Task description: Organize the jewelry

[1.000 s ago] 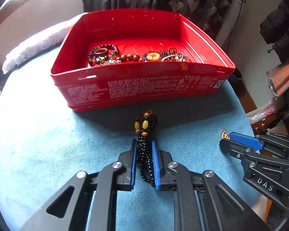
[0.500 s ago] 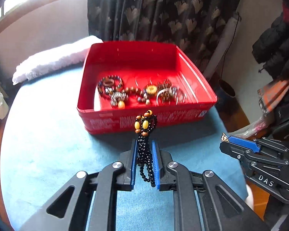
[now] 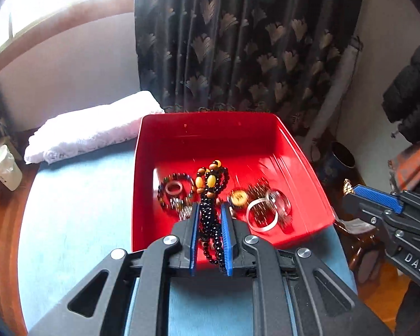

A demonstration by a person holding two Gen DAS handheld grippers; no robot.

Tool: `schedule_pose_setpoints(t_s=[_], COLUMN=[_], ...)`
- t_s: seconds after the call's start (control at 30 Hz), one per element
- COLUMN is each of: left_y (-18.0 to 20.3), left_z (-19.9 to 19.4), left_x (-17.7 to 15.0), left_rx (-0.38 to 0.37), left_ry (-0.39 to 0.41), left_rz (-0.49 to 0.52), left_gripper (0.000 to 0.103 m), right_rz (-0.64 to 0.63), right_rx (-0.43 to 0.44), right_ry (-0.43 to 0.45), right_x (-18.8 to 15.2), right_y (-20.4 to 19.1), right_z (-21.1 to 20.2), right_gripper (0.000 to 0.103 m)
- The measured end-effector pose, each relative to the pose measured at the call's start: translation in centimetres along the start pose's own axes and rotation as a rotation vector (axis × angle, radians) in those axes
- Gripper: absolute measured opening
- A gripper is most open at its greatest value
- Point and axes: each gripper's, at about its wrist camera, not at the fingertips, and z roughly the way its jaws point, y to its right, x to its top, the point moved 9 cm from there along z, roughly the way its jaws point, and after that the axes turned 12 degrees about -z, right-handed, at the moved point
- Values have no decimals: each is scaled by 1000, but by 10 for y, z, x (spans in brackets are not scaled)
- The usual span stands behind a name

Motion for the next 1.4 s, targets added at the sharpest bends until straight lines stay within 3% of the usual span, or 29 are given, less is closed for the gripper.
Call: schedule_pose_setpoints(t_s=[0.47, 0.6, 0.63, 0.83, 1.0, 1.07, 1.27, 1.4], left_y=[-11, -13, -14, -16, -20, -20, -21, -23], left_z=[54, 61, 60, 54, 38, 31, 7, -8], left_x=[8, 8, 9, 14, 17, 17, 13, 8], left_rx=[61, 66, 65, 64, 89, 91, 91, 92], left_ry=[-53, -65, -61, -41, -9, 0, 26, 40], left_rz=[-18, -25, -30, -40, -42, -40, -23, -17], left_gripper=[15, 16, 19, 32, 53, 64, 78, 83], right_rz=[3, -6, -4, 4, -2, -4, 5, 6], right_rx=[48, 45, 43, 25, 6, 4, 16, 22], right_ry=[-81, -95, -93, -74, -46, -37, -15, -8], right_x=[9, 9, 9, 10, 12, 13, 9, 3], right_y=[0, 0, 0, 5, 7, 7, 7, 5], right_z=[72, 81, 82, 74, 58, 53, 34, 22], right_gripper=[21, 29, 34, 35, 52, 64, 85, 90])
